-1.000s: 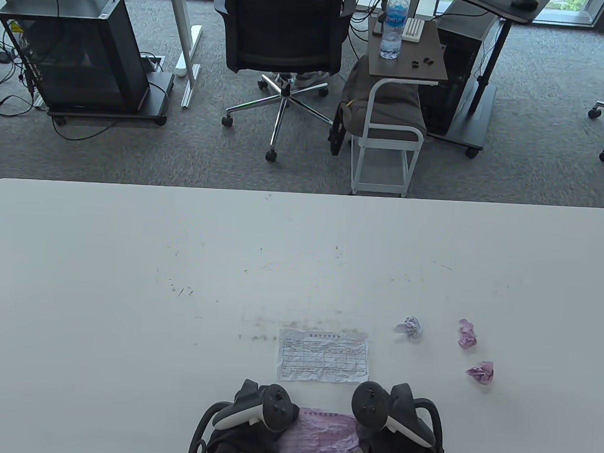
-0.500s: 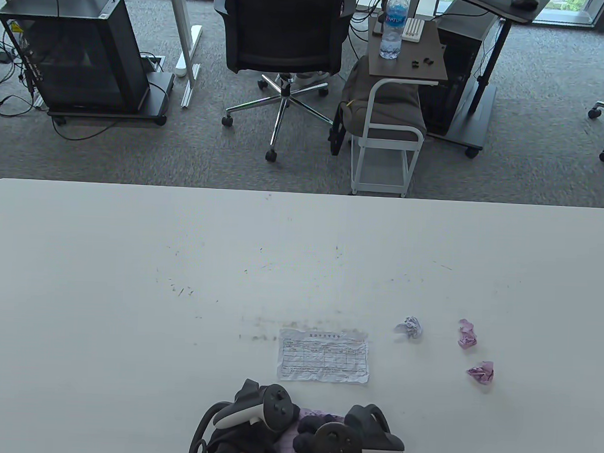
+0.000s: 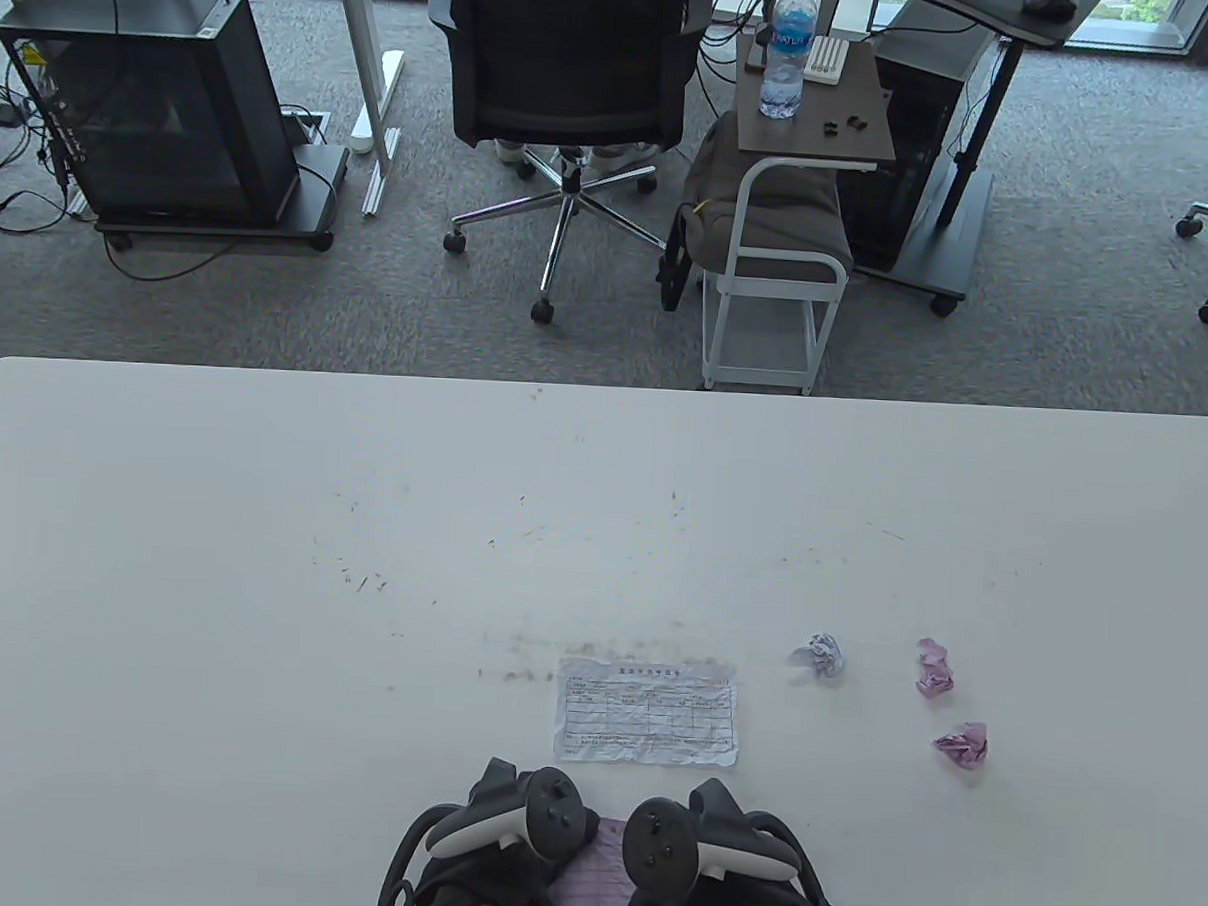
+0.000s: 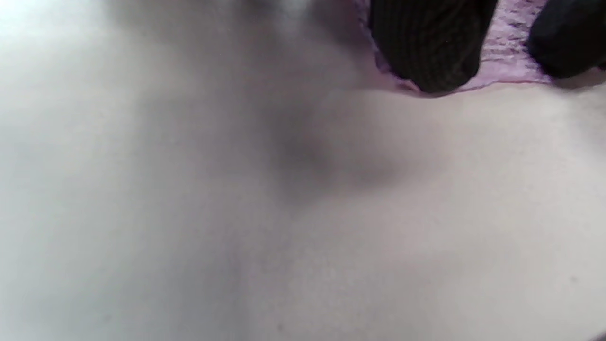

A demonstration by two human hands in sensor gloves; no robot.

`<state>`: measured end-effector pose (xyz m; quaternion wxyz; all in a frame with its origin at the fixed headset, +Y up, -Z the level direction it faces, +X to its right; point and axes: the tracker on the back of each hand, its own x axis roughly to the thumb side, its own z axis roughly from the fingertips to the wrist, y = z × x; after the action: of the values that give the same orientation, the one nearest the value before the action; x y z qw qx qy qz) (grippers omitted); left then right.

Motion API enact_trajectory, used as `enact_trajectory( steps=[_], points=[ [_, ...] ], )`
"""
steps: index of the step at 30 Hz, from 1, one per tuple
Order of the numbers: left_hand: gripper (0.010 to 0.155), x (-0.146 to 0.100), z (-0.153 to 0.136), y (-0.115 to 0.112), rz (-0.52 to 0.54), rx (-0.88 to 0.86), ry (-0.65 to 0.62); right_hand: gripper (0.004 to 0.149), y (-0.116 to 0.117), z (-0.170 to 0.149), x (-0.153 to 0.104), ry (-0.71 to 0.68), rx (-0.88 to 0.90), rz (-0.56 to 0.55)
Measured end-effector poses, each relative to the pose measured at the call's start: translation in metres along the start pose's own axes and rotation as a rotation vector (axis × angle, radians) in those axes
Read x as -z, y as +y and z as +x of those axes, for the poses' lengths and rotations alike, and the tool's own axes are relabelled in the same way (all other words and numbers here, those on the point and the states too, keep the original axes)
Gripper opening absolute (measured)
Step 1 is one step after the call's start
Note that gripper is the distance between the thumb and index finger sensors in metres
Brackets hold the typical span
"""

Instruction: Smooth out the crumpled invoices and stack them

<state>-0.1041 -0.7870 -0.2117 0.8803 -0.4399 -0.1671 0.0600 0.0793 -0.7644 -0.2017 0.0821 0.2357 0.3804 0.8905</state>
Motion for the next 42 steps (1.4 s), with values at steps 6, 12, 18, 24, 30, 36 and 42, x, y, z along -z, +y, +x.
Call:
enact_trajectory(
  steps=[6,12,18,24,30,36,42],
  points=[
    [0.087,0.000,0.000,0.000,0.003,0.001,-0.004,0.034,-0.004,-0.033,-0.009,0.136,0.117,-0.008],
    [0.087,0.000,0.000,0.000,0.004,0.002,-0.006,0.036,-0.008,-0.051,-0.020,0.238,0.159,-0.053],
    [0.087,0.001,-0.001,0.000,-0.001,-0.005,-0.008,0.040,-0.031,-0.047,-0.047,0.080,0.207,-0.581],
    [0.087,0.001,-0.001,-0.001,0.002,-0.005,-0.011,0.042,-0.016,0.002,-0.025,-0.236,0.064,-0.535],
    [0.087,0.001,-0.001,-0.001,0.000,-0.005,-0.017,0.049,0.005,0.012,0.004,-0.044,-0.183,-0.271],
    [0.087,0.001,-0.001,-0.001,-0.002,-0.002,-0.015,0.048,0.000,0.003,0.003,0.138,-0.198,-0.311],
    [0.087,0.001,-0.001,-0.001,-0.002,0.000,-0.014,0.048,-0.003,-0.008,0.000,0.243,-0.251,-0.307]
  ],
)
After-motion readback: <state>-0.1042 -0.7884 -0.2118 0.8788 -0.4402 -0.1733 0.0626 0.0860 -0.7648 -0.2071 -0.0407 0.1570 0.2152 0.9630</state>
